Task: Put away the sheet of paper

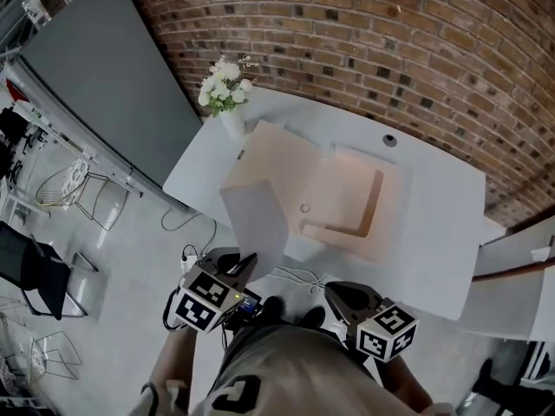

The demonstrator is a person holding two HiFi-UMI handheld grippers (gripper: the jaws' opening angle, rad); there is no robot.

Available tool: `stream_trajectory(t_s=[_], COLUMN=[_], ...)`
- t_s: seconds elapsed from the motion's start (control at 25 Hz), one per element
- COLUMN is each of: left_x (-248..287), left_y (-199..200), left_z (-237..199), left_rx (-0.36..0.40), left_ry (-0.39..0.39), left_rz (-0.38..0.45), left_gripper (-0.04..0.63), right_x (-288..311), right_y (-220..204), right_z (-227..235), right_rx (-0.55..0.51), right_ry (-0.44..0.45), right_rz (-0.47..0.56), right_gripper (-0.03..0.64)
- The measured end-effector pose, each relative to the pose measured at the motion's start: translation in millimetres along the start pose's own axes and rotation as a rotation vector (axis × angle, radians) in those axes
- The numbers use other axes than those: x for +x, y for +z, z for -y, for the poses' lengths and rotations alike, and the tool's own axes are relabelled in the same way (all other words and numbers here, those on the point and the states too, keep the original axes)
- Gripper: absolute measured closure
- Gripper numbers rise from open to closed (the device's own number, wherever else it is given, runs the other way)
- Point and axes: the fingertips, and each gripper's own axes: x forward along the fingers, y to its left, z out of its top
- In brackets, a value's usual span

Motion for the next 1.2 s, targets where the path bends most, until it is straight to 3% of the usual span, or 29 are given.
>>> stream_trajectory(t_s=[0.2,0.56,1.2], left_x=[4,25,37], left_y=[4,11,-7], left_z=[-19,-73,-168], left_rx=[0.013,0.034,0.037], left_ry=[0.011,-0.066,-0.151], left_rz=[0.002,0.034,0.067], left_gripper=[0.581,0.581,0.581], right_x=[6,44,131], right_y=[4,27,46], right_z=[6,20,-1], right_rx=[-0.006,-0.011,-0.029], right_ry=[-0.017,-0.121,-0.204], right_rz=[-0.013,-0.023,-0.100], right_gripper=[0.594,0.594,0.594])
